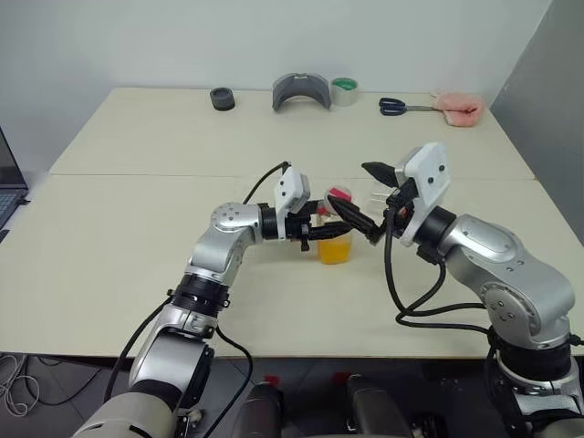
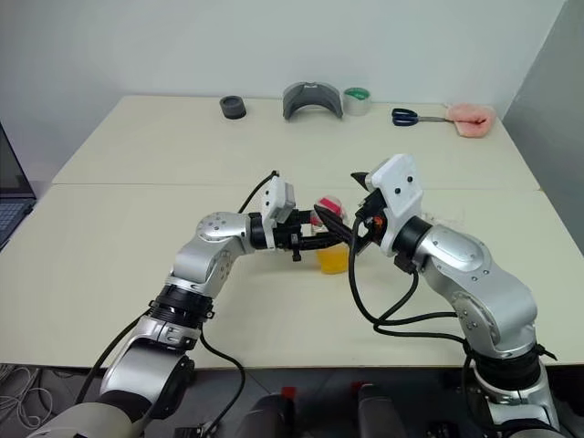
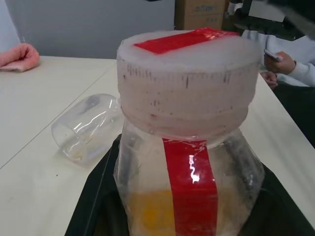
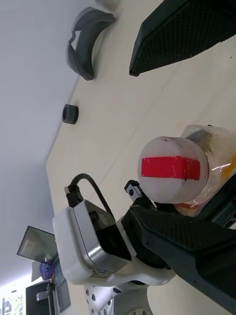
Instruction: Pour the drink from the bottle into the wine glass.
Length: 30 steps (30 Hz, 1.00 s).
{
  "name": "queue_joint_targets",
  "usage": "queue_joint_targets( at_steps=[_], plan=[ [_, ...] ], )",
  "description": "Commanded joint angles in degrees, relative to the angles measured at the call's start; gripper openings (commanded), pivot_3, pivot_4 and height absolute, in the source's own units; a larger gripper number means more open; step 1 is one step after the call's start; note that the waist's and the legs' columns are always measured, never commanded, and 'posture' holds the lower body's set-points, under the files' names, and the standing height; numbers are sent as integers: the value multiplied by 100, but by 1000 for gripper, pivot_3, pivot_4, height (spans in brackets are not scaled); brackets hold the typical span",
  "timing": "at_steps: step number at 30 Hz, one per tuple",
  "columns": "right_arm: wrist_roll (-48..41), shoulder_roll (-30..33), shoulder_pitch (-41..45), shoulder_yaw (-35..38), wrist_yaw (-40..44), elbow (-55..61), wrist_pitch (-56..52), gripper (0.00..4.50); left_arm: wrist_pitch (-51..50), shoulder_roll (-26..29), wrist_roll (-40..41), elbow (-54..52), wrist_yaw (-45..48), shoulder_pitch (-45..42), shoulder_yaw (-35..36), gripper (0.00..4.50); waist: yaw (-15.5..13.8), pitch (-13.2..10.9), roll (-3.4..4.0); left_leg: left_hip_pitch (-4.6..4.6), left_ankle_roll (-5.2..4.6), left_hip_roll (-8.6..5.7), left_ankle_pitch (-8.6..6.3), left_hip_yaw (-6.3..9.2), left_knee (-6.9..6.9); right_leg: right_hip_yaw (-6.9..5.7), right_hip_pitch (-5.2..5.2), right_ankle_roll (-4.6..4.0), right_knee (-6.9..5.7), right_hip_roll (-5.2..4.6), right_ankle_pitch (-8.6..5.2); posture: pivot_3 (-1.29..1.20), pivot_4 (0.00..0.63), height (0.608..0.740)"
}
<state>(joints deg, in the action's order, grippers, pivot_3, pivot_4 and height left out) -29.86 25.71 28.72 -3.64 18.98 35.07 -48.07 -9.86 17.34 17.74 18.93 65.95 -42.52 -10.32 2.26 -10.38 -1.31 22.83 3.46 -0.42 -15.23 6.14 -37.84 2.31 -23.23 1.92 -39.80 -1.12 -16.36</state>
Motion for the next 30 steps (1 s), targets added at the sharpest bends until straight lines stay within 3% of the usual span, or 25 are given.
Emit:
queue_joint_targets(
  at_steps=[1,13,21,25,30],
  plan=[
    [22,-34,150,-23,32,86,-5,4500,116,-38,26,-90,84,-223,66,1839,-1,0,0,0,0,0,0,1,0,0,0,0,0,0,0,0,150,740],
    [181,-240,161,-127,84,-112,4,4500,54,-14,14,-150,63,-259,110,1839,7,0,0,0,0,0,0,0,0,0,-1,0,0,0,0,0,150,740],
    [255,-339,101,-137,89,-137,102,1909,-101,7,48,-323,24,-278,104,1839,7,0,0,0,0,0,0,0,1,0,-1,0,0,0,0,0,150,740],
    [220,-245,35,-233,405,-256,252,1861,-215,24,84,-434,25,-280,90,1839,7,0,0,0,0,0,0,1,1,0,-1,0,0,0,0,0,150,740],
    [370,671,396,-502,2438,-1368,1423,1861,-370,60,132,-540,177,-362,41,1835,12,-2,1,0,-1,-3,0,-2,0,0,-1,1,2,0,0,0,150,740]
  ],
)
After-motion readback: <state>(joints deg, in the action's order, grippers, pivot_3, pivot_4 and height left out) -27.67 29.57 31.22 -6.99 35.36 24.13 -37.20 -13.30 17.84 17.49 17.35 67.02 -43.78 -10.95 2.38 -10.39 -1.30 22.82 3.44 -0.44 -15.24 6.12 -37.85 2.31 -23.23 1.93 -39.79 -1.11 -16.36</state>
